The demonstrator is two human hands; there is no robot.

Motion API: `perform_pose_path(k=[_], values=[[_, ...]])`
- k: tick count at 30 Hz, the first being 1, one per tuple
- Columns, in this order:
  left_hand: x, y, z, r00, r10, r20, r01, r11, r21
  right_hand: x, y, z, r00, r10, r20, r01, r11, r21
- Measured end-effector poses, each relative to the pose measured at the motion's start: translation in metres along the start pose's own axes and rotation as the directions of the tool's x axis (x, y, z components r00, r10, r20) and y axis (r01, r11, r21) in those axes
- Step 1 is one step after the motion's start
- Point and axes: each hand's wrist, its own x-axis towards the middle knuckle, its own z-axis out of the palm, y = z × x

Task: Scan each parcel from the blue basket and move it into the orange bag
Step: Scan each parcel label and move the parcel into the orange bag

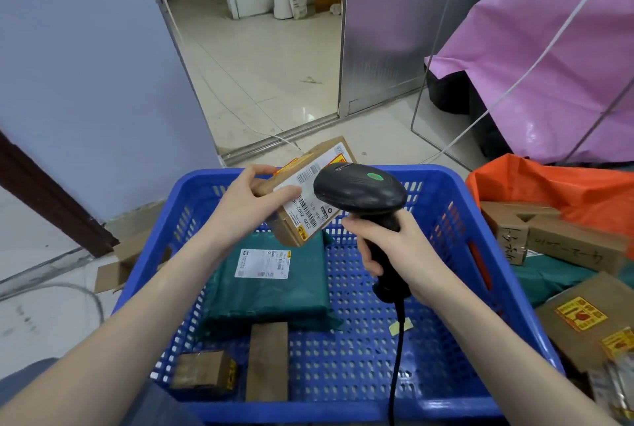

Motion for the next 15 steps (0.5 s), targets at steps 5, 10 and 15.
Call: perform_pose_path(k=[5,10,15], values=[[-0.001,0.003,0.014,0.999,-0.043,-0.025,0.040,0.996,-0.084,-0.002,-0.003,-0.013,0.993,-0.042,-0.113,0.057,0.990,0.128],[-0.003,0.027,0.070,0.996,-0.082,0.037,0.089,0.971,-0.220,-0.015,-0.020,-0.049,0.944,-0.060,-0.324,0.178,0.921,0.345],[-0.001,0.063,0.170,0.975,-0.083,0.208,0.137,0.955,-0.264,-0.039,-0.027,-0.097,0.827,0.018,-0.562,0.329,0.795,0.509]])
